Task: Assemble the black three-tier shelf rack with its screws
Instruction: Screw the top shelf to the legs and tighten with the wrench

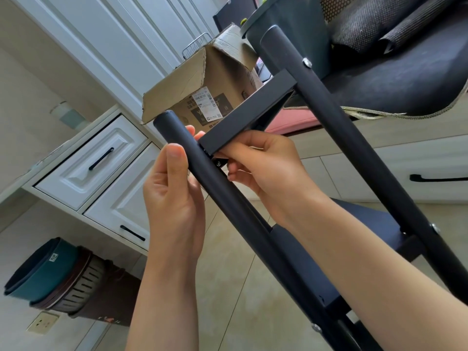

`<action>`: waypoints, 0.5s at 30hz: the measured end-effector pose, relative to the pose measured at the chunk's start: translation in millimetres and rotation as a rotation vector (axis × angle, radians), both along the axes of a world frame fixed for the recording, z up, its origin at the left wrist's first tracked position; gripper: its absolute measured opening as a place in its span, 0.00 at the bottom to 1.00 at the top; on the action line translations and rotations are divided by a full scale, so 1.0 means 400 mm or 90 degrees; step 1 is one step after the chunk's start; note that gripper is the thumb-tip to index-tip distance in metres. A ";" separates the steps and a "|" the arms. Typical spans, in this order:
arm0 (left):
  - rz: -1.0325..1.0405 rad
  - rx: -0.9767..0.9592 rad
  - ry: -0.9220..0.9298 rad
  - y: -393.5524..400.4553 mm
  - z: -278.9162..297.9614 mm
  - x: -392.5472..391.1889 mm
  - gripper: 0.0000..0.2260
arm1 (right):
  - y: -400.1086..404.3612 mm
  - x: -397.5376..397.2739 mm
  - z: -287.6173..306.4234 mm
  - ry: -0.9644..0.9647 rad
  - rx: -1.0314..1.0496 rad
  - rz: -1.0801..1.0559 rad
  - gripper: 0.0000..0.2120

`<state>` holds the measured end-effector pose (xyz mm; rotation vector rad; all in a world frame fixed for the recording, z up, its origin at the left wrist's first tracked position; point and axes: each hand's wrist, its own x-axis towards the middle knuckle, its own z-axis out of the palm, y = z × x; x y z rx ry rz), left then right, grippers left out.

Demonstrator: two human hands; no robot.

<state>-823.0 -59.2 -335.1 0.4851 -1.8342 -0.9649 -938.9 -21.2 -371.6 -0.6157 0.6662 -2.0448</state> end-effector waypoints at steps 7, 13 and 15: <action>-0.039 0.073 0.031 0.001 0.003 -0.002 0.15 | 0.009 -0.004 0.001 0.051 0.014 -0.009 0.03; -0.033 0.074 0.028 0.002 0.002 -0.003 0.16 | 0.013 -0.007 -0.001 0.076 0.000 -0.006 0.03; -0.027 0.062 0.027 0.003 0.003 -0.003 0.16 | 0.012 -0.008 -0.001 0.072 -0.015 -0.018 0.03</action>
